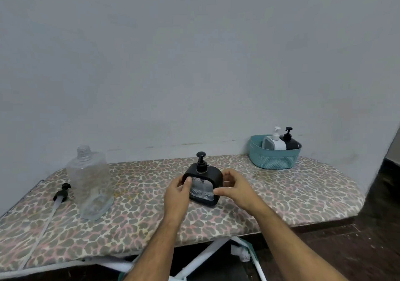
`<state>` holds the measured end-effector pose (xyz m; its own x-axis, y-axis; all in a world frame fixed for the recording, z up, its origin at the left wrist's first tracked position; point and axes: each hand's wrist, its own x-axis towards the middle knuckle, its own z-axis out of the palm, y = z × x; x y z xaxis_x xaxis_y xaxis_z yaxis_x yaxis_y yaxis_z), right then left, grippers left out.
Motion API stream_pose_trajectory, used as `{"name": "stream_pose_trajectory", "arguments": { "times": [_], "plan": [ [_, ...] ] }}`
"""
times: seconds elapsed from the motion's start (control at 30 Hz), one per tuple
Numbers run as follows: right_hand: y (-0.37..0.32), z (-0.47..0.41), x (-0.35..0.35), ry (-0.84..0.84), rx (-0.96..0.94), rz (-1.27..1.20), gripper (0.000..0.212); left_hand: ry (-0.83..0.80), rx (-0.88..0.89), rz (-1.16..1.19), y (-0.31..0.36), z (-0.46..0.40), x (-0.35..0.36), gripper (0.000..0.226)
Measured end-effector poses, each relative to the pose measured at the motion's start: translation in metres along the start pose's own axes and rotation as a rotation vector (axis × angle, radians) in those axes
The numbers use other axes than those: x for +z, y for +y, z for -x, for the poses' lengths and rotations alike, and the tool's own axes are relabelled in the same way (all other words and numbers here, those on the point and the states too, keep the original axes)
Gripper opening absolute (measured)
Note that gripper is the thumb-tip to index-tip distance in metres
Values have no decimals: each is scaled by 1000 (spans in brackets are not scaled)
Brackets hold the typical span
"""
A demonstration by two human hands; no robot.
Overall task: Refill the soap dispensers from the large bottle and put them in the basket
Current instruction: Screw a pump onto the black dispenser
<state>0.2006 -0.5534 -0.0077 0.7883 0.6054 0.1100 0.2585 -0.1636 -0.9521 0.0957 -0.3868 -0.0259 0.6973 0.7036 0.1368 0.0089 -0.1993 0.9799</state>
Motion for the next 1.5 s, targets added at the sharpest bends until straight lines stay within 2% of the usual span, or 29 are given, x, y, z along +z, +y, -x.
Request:
{"name": "stream_pose_trajectory", "arguments": {
  "times": [0.2, 0.6, 0.77, 1.13, 1.33, 1.5],
  "plan": [
    [-5, 7, -21, 165, -58, -115, 46, -93, 14, 91, 23, -21, 37, 40],
    [-10, -31, -81, 467, -161, -125, 45, -250, 80, 268, 72, -82, 127, 29],
    [-3, -59, -106, 571, -161, -143, 43, -300, 125, 261, 87, -114, 172, 23],
    [10, -117, -161, 685, -165, -65, 43, -344, 176, 277, 101, -168, 257, 26],
    [28, -130, -174, 738, -115, 25, 47, -415, 141, 279, 89, -183, 283, 37],
    [31, -136, -178, 748, -102, 82, 45, -427, 169, 250, 90, -195, 294, 31]
  ]
}}
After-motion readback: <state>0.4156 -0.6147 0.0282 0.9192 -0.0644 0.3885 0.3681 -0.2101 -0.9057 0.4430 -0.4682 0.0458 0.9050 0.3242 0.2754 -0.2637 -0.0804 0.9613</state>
